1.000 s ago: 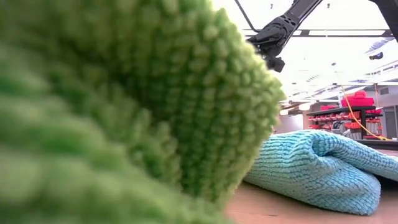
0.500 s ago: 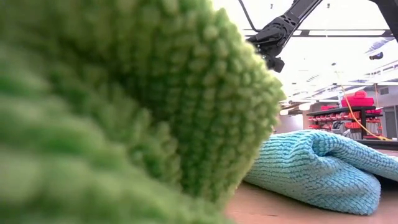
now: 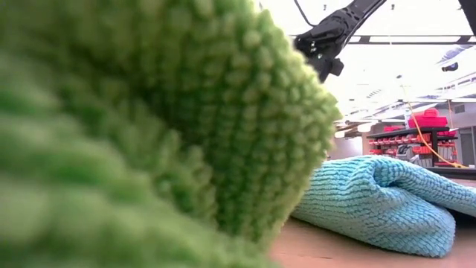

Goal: Fold microfiber towels
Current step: Fold the pink towel

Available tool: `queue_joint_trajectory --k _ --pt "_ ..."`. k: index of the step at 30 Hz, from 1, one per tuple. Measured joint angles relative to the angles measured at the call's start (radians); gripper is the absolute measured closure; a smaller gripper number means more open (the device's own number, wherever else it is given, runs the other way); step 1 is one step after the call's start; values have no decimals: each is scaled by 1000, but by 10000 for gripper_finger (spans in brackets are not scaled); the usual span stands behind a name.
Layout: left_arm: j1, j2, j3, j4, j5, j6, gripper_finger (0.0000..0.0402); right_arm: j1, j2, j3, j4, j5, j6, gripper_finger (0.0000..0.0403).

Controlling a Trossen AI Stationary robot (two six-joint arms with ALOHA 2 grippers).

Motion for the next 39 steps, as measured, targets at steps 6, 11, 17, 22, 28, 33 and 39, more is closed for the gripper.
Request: queue_joint_trajectory --k 6,11,17,22,28,33,39 --pt "0 0 0 -16 -60 0 391 -5 -95 0 -37 -6 -21 137" --pt "0 0 0 -14 -86 0 390 51 -132 0 -33 -64 -9 137" --pt "1 0 0 -12 -112 -15 373 150 -106 0 -51 -24 28 137" --pt "2 0 0 -11 -111 -19 377 185 -107 0 -61 3 42 137" --pt "2 0 0 -12 -111 -21 390 154 -131 -142 187 6 69 137" --pt "2 0 0 -5 -113 -22 384 161 -134 -262 323 126 102 137" --pt "2 0 0 -1 -113 -22 381 126 -142 -305 320 237 147 137"
